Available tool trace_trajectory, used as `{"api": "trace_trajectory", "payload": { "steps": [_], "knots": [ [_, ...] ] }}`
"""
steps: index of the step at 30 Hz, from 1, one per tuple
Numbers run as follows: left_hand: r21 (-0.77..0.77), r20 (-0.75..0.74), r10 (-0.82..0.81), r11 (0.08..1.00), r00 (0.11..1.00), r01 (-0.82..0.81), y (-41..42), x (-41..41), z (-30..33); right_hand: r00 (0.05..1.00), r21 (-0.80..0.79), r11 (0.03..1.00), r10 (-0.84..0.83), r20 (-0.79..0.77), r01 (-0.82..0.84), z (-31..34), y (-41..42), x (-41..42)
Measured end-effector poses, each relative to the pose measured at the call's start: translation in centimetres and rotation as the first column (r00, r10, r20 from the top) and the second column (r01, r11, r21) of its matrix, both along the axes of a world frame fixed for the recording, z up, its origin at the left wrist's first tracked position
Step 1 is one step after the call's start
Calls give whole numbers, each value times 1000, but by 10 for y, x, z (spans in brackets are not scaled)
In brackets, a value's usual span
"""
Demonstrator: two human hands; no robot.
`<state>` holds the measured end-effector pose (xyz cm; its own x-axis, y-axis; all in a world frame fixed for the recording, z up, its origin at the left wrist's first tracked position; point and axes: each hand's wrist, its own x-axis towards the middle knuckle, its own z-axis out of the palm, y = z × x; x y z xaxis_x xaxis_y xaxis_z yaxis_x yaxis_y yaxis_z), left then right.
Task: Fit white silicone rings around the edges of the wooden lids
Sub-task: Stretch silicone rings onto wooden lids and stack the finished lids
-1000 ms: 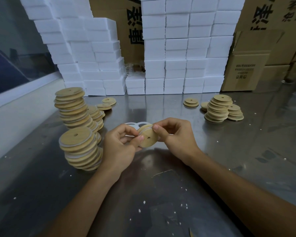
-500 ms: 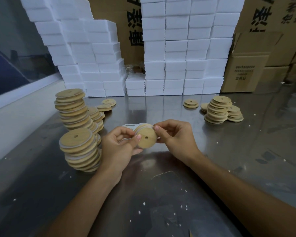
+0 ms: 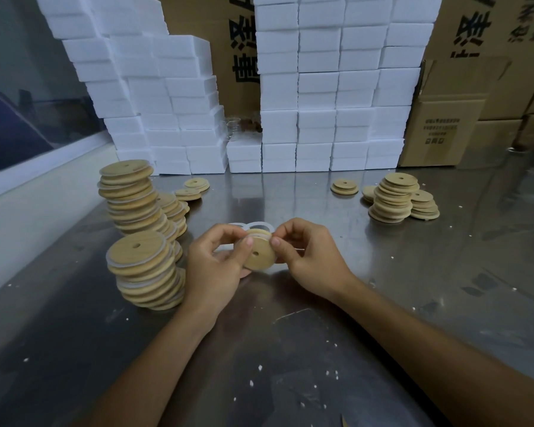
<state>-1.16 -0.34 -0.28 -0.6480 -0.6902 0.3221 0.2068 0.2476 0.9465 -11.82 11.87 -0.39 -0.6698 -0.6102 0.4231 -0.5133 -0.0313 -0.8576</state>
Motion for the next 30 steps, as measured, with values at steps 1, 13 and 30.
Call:
{"api": "trace_trajectory", "payload": {
  "steps": [1,13,30],
  "knots": [
    [-27,6,-3,1000,1000,4,0,0,0,999,22,1000,-6,-36,7,-1,0,0],
    [-324,-63,75,942,995,-92,-1,-1,4,998,25,1000,-10,-57,11,-3,1,2],
    [372,-89,106,926,990,-66,2,-3,9,958,-76,992,117,260,-101,6,2,4]
  ]
}}
